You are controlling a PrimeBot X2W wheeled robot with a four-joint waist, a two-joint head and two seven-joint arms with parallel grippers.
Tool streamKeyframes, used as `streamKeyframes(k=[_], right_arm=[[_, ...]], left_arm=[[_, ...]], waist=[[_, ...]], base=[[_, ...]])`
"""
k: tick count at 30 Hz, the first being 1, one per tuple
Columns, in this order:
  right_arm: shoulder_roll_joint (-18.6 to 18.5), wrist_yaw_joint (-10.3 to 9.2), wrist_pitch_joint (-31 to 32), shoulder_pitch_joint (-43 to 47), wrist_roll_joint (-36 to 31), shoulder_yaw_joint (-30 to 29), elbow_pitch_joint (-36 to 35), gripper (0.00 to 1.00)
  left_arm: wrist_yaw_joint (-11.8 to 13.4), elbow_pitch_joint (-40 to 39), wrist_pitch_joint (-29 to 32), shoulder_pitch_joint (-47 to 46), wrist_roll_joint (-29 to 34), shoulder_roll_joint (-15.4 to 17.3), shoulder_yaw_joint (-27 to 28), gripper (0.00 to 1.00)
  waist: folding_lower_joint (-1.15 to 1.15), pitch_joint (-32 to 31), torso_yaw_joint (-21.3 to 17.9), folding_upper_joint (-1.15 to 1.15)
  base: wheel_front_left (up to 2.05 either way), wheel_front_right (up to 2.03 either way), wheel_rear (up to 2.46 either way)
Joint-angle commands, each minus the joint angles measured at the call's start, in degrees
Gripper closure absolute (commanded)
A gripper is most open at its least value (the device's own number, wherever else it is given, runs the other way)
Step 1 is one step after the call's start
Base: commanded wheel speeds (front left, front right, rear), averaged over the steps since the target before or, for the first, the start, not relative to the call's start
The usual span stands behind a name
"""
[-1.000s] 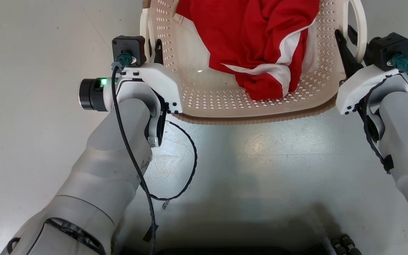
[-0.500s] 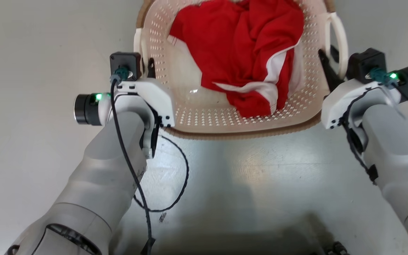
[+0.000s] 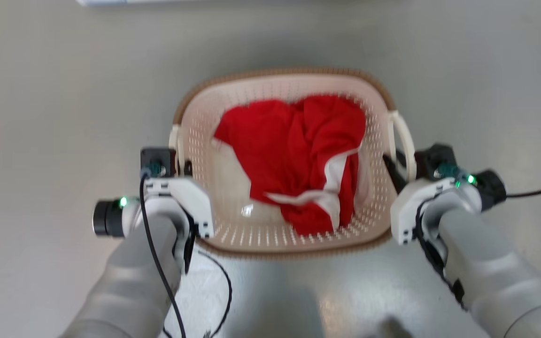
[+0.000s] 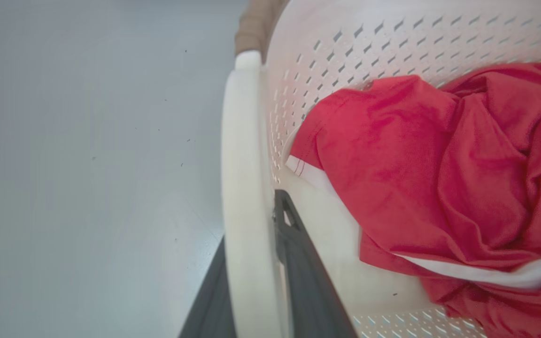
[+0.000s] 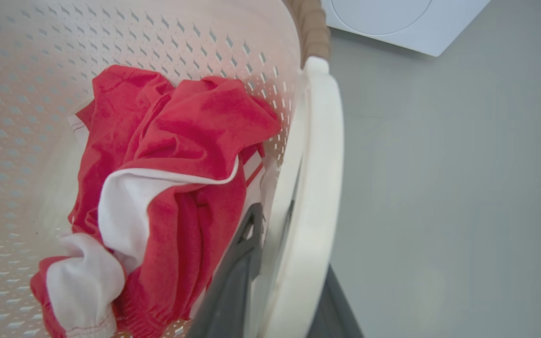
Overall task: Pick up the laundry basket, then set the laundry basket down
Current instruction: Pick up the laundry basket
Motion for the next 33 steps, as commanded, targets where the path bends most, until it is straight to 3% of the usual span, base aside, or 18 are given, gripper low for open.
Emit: streamKeyframes(k=[1,10,17,33], right_arm=[[1.8,1.02,-0.5,4.6,0.6,3.0,0.1,1.0],[3.2,1.02,-0.3,10.1,5.5,8.3,2.7,1.0],[4.2,1.02,1.5,15.5,9.9,12.6,3.8,1.0],[4.9,1.02,5.7,24.1,16.7,19.2,3.7,1.0]], left_arm=[[-0.4,-0.8,-0.7,1.5,0.8,1.2,1.1,1.0],[-1.9,-0.1,-0.7,9.3,-0.5,1.2,0.2,1.0],[-2.9,0.5,-0.5,16.3,-2.7,1.2,-3.4,1.0],[-4.0,1.1,2.5,26.5,-7.1,1.2,-10.1,1.0]], waist=[[0.0,-4.9,-1.5,0.0],[0.0,-14.9,-2.2,0.0],[0.0,-23.9,-2.0,0.0],[0.0,-38.2,-1.6,0.0]], base=[[0.0,0.0,0.0],[0.0,0.0,0.0],[0.0,0.0,0.0],[0.0,0.0,0.0]])
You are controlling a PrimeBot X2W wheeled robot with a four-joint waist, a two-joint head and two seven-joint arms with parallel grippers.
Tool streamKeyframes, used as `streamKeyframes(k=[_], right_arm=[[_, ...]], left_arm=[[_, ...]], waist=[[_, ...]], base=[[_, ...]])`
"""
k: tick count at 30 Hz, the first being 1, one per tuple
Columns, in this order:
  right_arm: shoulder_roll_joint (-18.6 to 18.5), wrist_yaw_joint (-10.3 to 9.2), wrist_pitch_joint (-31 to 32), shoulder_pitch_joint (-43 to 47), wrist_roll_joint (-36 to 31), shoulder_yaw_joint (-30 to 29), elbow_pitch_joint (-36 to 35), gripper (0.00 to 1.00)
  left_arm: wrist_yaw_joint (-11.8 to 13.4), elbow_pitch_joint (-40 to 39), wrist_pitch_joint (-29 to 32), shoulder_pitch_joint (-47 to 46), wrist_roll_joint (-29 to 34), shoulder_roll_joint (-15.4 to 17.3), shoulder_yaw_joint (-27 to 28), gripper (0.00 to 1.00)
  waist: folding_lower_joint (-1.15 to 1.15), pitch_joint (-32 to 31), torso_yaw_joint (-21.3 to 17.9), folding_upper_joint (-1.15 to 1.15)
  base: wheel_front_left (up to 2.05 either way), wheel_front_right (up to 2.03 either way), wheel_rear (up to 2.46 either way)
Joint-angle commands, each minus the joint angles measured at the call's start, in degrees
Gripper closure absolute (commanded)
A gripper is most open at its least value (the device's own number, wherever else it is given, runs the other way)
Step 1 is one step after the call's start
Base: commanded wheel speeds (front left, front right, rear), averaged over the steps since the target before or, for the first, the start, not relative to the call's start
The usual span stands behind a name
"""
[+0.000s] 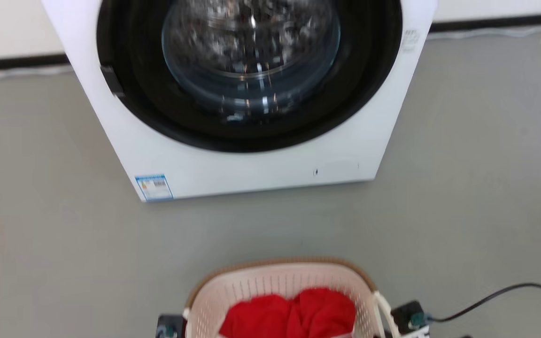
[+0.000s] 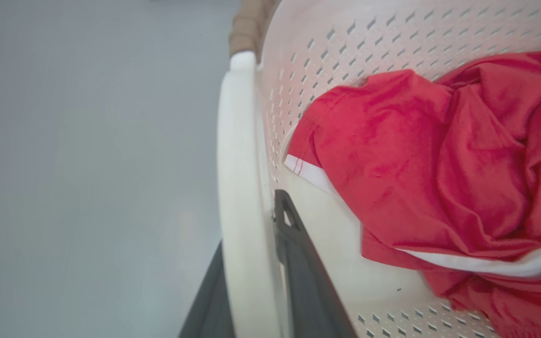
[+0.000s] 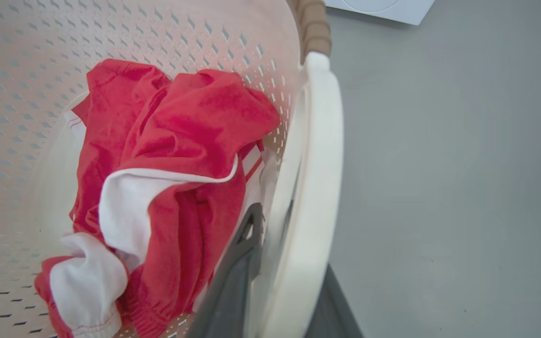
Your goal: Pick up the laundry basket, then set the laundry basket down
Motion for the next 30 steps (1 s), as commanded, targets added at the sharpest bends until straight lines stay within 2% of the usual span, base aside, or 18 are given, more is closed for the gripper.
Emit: streamKeyframes(k=[1,14,30], right_arm=[[1.3,1.01,0.1,1.2,0.0,1.8,-1.1,1.0],[1.5,1.01,1.7,2.4,3.9,5.5,-1.6,1.0],[1.5,1.01,1.0,1.4,7.3,8.0,-1.1,1.0]], left_arm=[[-0.8,-0.7,-0.3,-0.1,0.1,0.7,0.2,1.0],[-0.6,-1.6,1.1,1.5,-3.1,0.7,-3.2,1.0],[-0.5,-0.9,0.3,0.4,-6.0,0.7,-5.4,1.0]], waist=[[0.0,-2.9,-0.1,0.0],[0.0,-5.5,-0.2,0.0],[0.0,-5.7,-0.6,0.0]], base=[[0.0,0.0,0.0],[0.0,0.0,0.0],[0.0,0.0,0.0]])
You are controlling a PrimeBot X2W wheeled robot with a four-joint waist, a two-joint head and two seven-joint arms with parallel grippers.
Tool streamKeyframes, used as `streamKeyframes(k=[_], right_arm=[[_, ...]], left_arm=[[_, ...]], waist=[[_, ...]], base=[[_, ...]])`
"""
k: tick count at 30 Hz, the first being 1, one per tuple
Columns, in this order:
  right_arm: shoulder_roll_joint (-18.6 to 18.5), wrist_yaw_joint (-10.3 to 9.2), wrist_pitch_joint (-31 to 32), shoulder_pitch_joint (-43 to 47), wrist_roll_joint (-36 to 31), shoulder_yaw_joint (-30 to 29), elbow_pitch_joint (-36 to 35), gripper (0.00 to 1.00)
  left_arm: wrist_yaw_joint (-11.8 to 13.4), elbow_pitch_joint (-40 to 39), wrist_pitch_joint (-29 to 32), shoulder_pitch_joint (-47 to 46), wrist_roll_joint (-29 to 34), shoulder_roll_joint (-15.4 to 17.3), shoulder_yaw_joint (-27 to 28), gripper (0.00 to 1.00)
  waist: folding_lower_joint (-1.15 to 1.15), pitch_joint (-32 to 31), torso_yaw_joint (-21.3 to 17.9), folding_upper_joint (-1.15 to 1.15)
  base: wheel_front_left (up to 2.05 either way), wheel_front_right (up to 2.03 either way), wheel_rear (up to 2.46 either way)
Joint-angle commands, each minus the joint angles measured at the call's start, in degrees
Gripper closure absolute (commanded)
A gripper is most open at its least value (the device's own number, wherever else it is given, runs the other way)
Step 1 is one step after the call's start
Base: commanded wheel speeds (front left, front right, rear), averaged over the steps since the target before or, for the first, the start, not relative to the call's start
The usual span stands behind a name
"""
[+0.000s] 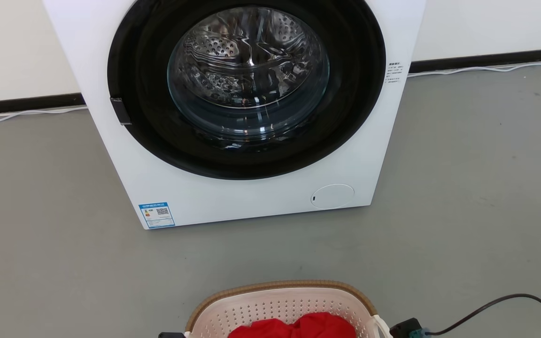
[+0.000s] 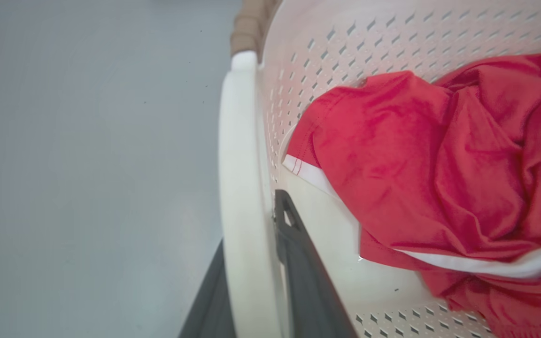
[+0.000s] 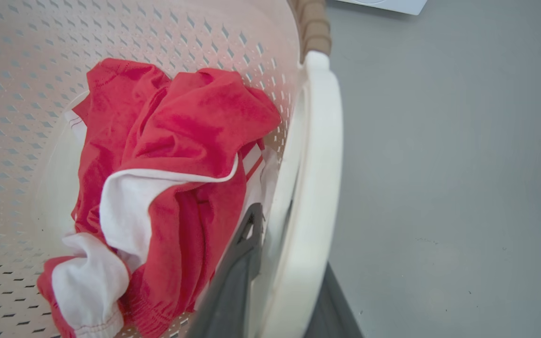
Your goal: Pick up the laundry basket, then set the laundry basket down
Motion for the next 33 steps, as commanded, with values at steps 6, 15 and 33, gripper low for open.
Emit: streamKeyframes(k=[6,15,33], right_arm=[[1.5,1.01,-1.4,-1.3,1.0,2.1,-0.9,1.0],[1.5,1.01,-1.8,-1.8,2.4,3.5,-0.6,1.0],[1.5,1.01,-2.3,-3.0,4.8,5.8,0.0,1.0]], left_arm=[[-0.1,-0.6,-1.4,-2.6,-0.6,0.2,-0.4,1.0],[-0.2,-0.1,-1.7,-2.9,-1.8,0.2,-1.7,1.0],[-0.3,0.5,-2.0,-3.6,-4.0,0.2,-3.4,1.0]], waist=[[0.0,0.1,0.1,0.0],[0.0,0.2,0.2,0.0],[0.0,0.3,0.1,0.0]], base=[[0.0,0.0,0.0],[0.0,0.0,0.0],[0.0,0.0,0.0]])
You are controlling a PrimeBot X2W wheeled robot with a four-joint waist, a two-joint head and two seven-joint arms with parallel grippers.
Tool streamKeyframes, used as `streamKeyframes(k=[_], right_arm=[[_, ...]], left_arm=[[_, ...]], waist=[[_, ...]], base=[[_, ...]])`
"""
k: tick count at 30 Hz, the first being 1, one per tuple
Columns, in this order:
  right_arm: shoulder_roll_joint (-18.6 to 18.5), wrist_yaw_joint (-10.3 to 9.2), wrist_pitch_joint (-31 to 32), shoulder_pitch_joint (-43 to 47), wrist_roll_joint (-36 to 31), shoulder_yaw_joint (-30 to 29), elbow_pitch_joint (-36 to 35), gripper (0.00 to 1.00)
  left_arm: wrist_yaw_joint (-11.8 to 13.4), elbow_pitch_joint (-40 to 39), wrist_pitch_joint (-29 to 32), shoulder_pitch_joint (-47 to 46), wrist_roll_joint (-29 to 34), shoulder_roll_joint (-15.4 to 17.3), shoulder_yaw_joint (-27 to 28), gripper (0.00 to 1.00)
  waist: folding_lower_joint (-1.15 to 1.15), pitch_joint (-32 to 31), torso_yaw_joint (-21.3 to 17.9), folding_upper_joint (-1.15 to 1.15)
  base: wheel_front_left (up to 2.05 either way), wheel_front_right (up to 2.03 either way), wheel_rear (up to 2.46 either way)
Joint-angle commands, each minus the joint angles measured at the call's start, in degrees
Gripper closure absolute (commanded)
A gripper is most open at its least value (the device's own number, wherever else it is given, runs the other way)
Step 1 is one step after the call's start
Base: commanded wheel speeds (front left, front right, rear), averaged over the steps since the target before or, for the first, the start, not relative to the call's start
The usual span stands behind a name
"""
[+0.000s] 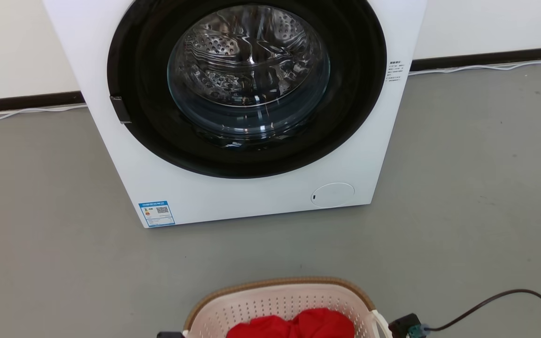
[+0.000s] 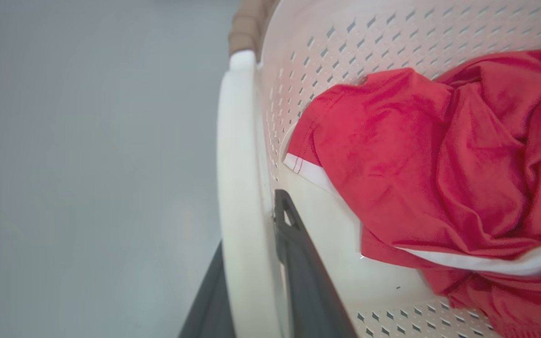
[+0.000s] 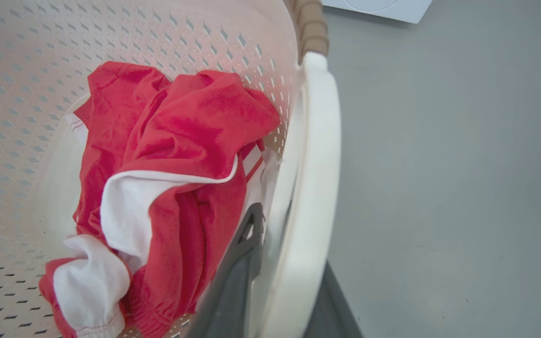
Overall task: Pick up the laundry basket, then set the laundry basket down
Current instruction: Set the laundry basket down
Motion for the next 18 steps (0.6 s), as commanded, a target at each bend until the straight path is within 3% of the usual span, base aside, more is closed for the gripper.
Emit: streamKeyframes(k=[1,18], right_arm=[[1.4,1.0,-1.3,-2.1,0.3,0.8,-1.0,1.0],[1.4,1.0,-1.7,-5.1,2.3,2.7,-0.9,1.0]], left_arm=[[-0.2,-0.4,-0.9,-3.5,0.1,0.2,0.4,1.0],[-0.7,1.0,-0.2,-7.5,-0.6,0.2,-1.3,1.0]], waist=[[0.0,0.0,0.0,0.0],[0.0,0.1,-0.8,0.0]], base=[[0.0,0.0,0.0],[0.0,0.0,0.0]])
